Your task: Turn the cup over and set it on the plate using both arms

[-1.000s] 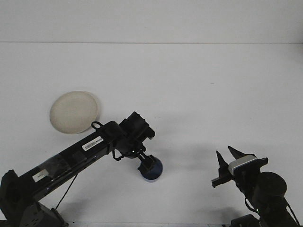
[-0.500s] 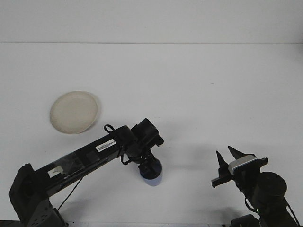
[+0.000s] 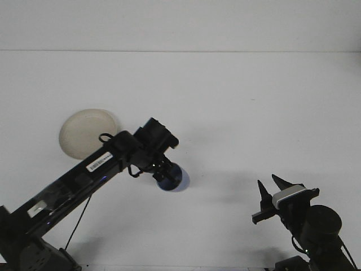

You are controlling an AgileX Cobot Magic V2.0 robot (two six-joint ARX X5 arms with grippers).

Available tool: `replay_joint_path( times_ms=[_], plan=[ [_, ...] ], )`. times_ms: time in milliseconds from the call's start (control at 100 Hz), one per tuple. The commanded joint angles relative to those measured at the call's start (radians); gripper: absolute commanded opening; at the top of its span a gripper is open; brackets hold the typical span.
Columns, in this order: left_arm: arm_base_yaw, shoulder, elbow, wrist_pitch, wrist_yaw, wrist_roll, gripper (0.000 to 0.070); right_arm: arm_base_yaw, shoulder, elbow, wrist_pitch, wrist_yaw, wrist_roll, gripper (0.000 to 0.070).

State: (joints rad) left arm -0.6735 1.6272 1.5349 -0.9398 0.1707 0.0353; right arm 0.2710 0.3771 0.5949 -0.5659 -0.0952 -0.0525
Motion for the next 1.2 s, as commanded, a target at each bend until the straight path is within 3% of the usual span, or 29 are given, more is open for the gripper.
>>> replay_joint_path(
  times_ms=[0, 130, 330, 550, 830, 1190],
  plan=[
    [0.049, -0.034, 0.044, -0.017, -0.036, 0.004, 0.0013, 0.002, 0.0, 0.006, 0.01, -0.002, 0.003, 0.0288],
    [0.21, -0.095, 0.094, -0.05, -0.074, 0.006, 0.0013, 0.002, 0.0, 0.006, 0.01, -0.002, 0.003, 0.0288],
    [0.474, -0.116, 0.119, -0.068, -0.074, 0.008, 0.0013, 0.002, 0.0, 0.006, 0.01, -0.002, 0.003, 0.0288],
    [0.666, -0.061, 0.119, -0.069, -0.074, 0.014, 0.0013, 0.002, 0.0, 0.006, 0.004, -0.002, 0.003, 0.0288],
    [0.795, 0.071, 0.119, -0.035, -0.074, 0.029, 0.0013, 0.002, 0.0, 0.006, 0.003, -0.003, 0.003, 0.0288],
    [0.846, 0.214, 0.119, 0.013, -0.074, 0.059, 0.0013, 0.002, 0.002, 0.006, 0.002, -0.002, 0.003, 0.0288]
  ],
)
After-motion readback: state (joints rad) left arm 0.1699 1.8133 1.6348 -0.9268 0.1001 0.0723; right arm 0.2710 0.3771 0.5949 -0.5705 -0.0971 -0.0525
